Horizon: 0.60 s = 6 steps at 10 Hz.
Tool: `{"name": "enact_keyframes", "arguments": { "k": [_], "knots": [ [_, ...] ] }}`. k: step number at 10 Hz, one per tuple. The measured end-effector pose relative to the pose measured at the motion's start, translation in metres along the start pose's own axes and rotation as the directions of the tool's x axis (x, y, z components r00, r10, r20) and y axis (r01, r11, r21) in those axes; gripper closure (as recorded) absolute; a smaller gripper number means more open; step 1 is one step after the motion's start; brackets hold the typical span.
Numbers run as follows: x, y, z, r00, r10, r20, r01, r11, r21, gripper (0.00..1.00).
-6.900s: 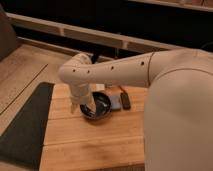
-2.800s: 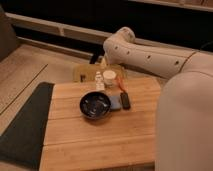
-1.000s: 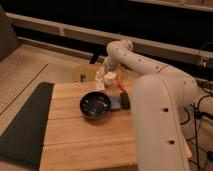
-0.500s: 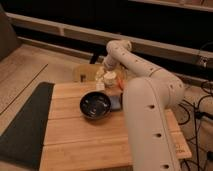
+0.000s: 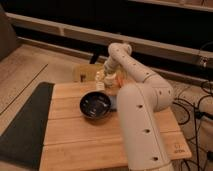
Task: Pick up the ceramic cup
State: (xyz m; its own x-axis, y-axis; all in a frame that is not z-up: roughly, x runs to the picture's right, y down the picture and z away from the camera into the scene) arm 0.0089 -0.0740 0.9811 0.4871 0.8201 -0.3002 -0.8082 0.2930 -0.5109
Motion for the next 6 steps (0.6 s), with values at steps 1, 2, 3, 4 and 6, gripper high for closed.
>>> {"name": "enact_keyframes", "arguments": {
  "k": [1,2,3,4,6],
  "knots": [
    [0.0,-0.005,0.001,1.0,0.0,-0.008,0.0,1.0,0.006,0.74],
    [0.0,-0.011,0.001,1.0,-0.002,-0.017,0.002,1.0,0.02,0.86],
    [-0.002,-0.016,-0.002,1.0,-0.005,-0.019,0.005,0.999,0.036,0.93],
    [-0.007,-0.023,-0.009,1.0,-0.01,-0.014,0.011,0.998,0.066,0.99],
    [-0.032,-0.035,-0.047,0.999,-0.035,0.03,0.03,0.989,0.146,1.0]
  ]
}}
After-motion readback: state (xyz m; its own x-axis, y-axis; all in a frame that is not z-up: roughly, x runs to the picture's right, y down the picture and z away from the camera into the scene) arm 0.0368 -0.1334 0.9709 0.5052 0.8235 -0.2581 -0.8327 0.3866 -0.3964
